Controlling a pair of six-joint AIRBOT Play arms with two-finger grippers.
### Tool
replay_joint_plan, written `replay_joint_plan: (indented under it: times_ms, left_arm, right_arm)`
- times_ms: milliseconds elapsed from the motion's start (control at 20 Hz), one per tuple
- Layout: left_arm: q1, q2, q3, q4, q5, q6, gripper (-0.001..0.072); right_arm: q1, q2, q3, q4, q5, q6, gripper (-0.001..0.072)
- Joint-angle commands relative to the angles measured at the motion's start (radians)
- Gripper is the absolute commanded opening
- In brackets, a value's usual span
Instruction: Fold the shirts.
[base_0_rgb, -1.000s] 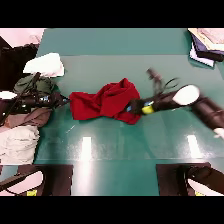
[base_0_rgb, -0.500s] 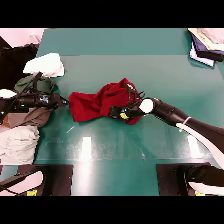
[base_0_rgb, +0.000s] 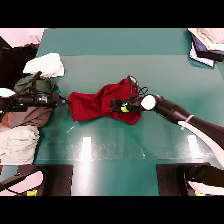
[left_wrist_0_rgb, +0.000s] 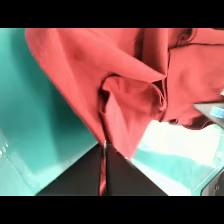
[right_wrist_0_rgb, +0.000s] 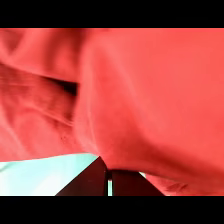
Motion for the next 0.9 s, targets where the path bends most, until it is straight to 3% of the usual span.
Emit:
replay_joint_plan:
  times_ms: [0, 400, 600, 850]
  left_arm:
    - [0.035, 0.014, 0.134, 0.0, -0.06, -0.019, 0.0023]
    - [0.053, 0.215, 0.768, 0.003, -0.101, -0.073, 0.0024]
    - [0.053, 0.277, 1.043, 0.003, -0.12, -0.116, 0.0024]
    - [0.053, 0.334, 1.22, -0.004, -0.114, -0.183, 0.0024]
  right_arm:
    - [-0.068, 0.159, 0.002, -0.069, 0.053, -0.02, 0.0014]
    - [-0.558, 0.711, 0.037, -0.109, 0.27, -0.06, 0.0013]
    - [-0.731, 0.79, 0.24, -0.109, 0.402, -0.133, 0.0013]
    - [-0.899, 0.772, 0.524, -0.11, 0.593, -0.153, 0.0013]
